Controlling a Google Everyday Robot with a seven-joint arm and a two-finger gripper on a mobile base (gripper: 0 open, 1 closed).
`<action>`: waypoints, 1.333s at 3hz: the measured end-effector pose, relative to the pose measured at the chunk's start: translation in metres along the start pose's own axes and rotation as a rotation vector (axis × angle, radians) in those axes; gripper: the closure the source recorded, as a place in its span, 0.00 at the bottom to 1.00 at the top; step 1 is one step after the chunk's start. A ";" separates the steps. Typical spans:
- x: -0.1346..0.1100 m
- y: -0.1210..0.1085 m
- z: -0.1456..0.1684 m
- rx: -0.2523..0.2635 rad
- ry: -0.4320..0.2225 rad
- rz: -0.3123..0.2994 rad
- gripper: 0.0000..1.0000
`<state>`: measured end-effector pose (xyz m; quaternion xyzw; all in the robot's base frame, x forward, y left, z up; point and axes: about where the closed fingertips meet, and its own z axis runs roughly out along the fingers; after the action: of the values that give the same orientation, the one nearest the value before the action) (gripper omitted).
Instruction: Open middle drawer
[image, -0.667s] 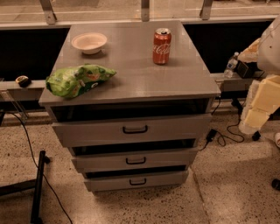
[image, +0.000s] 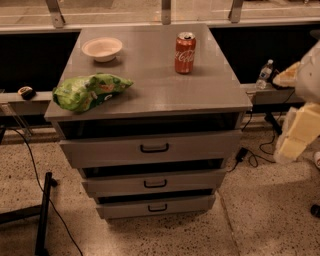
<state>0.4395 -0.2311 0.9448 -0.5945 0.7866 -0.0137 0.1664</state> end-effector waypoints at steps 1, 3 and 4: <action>0.052 0.016 0.062 -0.076 -0.051 0.061 0.00; 0.075 0.035 0.107 -0.219 -0.221 -0.046 0.00; 0.056 0.053 0.152 -0.247 -0.277 -0.135 0.00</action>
Offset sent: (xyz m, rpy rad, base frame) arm -0.0333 -0.0654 -0.1522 0.4128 0.1745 0.2950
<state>0.4188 -0.2413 0.7760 -0.6581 0.7102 0.1537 0.1973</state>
